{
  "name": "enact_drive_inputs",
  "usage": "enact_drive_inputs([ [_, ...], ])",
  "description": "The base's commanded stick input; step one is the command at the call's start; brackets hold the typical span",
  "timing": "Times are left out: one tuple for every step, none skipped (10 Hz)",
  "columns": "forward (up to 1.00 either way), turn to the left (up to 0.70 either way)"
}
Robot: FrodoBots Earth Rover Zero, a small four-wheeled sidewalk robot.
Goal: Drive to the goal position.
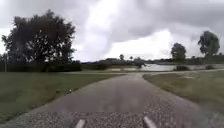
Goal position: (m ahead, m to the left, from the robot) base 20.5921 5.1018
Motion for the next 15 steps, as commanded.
enact_drive_inputs([
  [0.7, -0.35],
  [0.7, -0.35],
  [0.7, -0.23],
  [0.7, -0.12],
  [0.7, -0.02],
  [0.7, 0.0],
  [0.7, 0.0],
  [0.7, 0.0],
  [0.7, 0.0],
  [0.7, -0.06],
  [0.7, -0.21],
  [0.7, -0.17],
  [0.7, -0.01],
  [0.7, 0.0],
  [0.7, 0.0],
])
